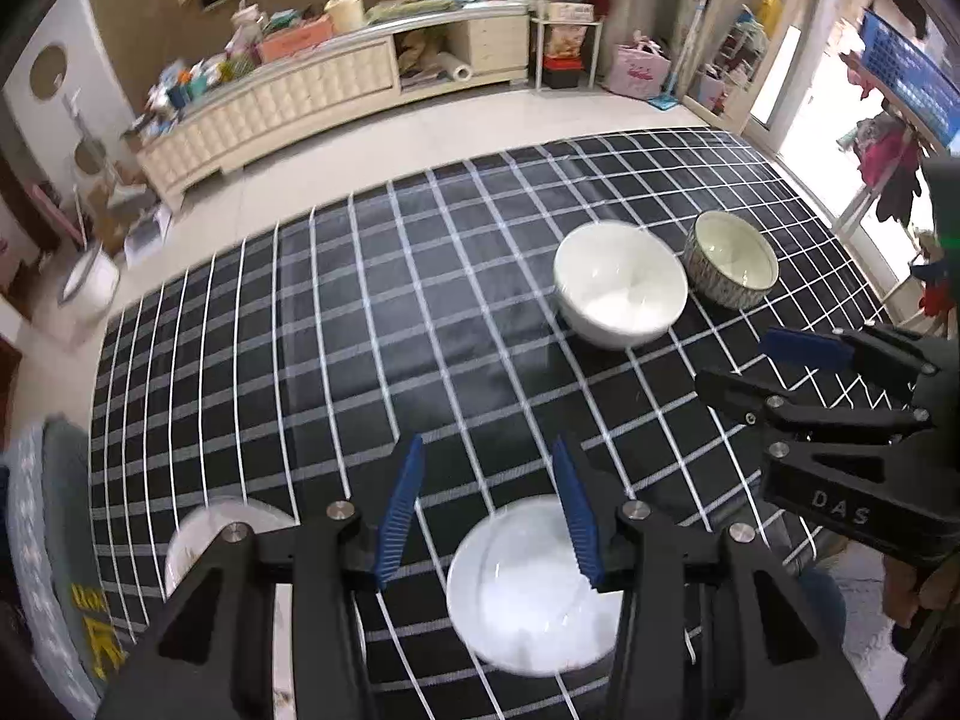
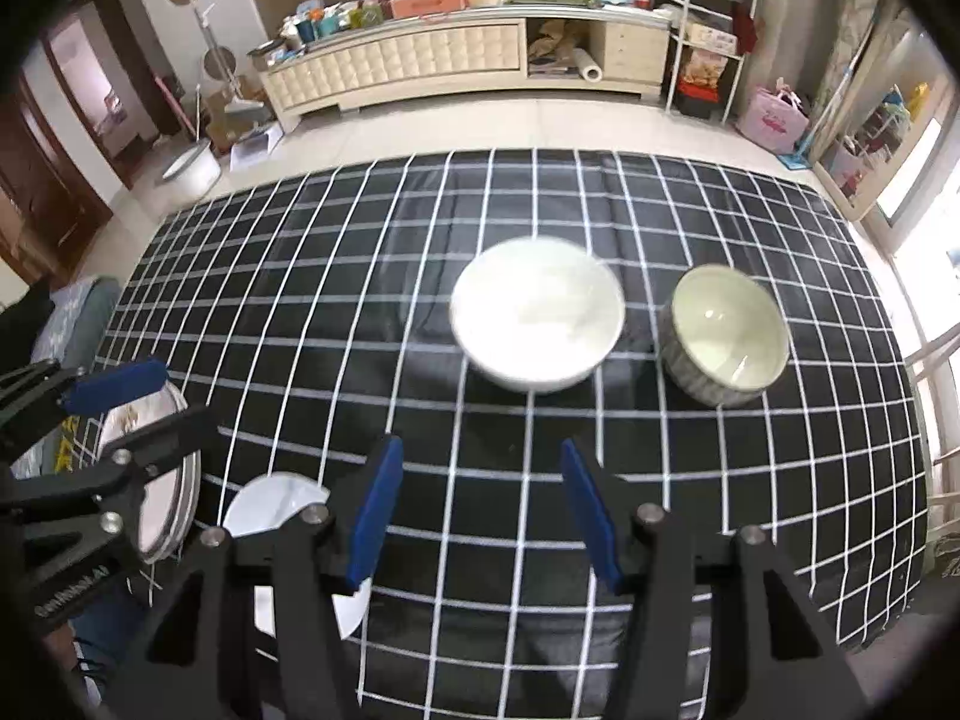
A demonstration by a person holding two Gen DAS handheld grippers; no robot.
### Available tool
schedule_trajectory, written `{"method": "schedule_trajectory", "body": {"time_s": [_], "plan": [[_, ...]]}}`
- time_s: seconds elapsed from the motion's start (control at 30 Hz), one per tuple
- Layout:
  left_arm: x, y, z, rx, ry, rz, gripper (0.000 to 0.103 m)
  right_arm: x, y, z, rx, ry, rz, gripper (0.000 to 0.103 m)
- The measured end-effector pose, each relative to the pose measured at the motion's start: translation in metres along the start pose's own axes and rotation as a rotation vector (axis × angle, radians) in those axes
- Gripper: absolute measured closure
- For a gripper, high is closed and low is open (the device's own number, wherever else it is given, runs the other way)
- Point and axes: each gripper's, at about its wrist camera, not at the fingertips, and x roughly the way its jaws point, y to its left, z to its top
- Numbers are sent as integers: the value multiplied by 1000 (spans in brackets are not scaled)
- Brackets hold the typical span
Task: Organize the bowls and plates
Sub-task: 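Move the right tool to the cream bowl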
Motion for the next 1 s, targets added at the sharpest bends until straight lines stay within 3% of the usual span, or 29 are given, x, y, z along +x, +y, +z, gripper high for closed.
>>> {"method": "schedule_trajectory", "body": {"time_s": [0.27, 0.53, 0.8, 1.0], "plan": [[30, -27, 49, 81, 1, -21, 60, 11, -26, 32, 2, -6, -41, 43], [85, -30, 87, 31, 85, -73, 60, 46, -53, 50, 55, 46, -57, 43], [135, -26, 100, -25, 159, -130, 60, 85, -63, 57, 54, 115, -48, 43], [159, -30, 101, -1, 188, -112, 60, 99, -62, 58, 31, 131, -46, 43]]}}
